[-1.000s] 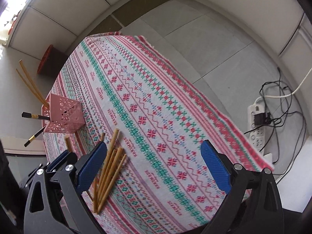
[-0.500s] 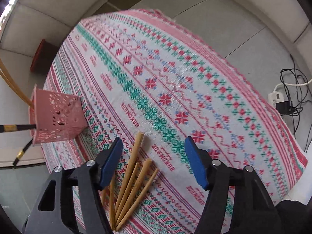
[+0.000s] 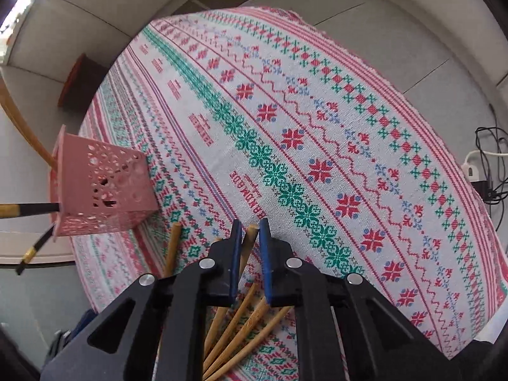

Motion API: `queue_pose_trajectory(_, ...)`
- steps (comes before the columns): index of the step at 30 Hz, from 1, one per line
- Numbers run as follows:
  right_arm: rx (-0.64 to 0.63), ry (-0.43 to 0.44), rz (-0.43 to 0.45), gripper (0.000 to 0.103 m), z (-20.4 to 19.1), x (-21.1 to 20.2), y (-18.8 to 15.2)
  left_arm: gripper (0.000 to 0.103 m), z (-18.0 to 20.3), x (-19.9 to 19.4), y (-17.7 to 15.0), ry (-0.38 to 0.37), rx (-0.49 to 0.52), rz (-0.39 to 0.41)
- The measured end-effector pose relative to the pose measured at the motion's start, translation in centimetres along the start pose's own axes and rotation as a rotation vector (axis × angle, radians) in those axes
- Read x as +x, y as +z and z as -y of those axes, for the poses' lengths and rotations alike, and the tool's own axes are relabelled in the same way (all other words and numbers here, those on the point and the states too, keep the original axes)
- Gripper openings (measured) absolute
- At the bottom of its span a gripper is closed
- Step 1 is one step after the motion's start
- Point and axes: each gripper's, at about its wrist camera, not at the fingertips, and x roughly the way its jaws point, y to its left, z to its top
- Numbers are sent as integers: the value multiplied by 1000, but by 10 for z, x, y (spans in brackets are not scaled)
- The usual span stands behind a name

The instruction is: Organize utensils

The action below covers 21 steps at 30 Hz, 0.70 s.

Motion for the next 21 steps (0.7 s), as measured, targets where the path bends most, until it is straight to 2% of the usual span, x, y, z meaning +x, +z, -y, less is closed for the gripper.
queue_pose_trajectory(3, -24, 31, 33, 11, 0, -20, 3, 56, 9, 27, 6, 24, 25, -25)
queue_pose_trajectory(7, -19, 52, 45, 11, 11, -34, 6, 54, 21, 46, 16, 39, 40, -20)
queue_pose_trajectory(9, -8, 59, 38, 11, 15, -38, 7, 41, 24, 55, 20, 68, 41, -24)
queue_pose_trajectory(10, -4, 60, 36, 11, 19, -40, 7, 31, 23, 61, 21, 80, 31, -41)
queue_pose_trajectory(12, 2, 65, 33, 11, 23, -43, 7, 20, 18, 63, 21, 53, -2, -28)
queue_pose_trajectory(13, 1, 68, 32, 11, 26, -45, 6, 13, 16, 63, 20, 50, -4, -27)
queue_pose_trajectory(14, -1, 71, 33, 11, 26, -47, 6, 10, 14, 62, 19, 48, -1, -27)
queue_pose_trajectory(17, -16, 81, 47, 11, 22, -56, 2, 7, 8, 52, 11, 11, -10, -11)
queue_pose_trajectory(21, -71, 109, 92, 11, 14, -83, -8, 6, 5, 3, -2, -41, 29, 101)
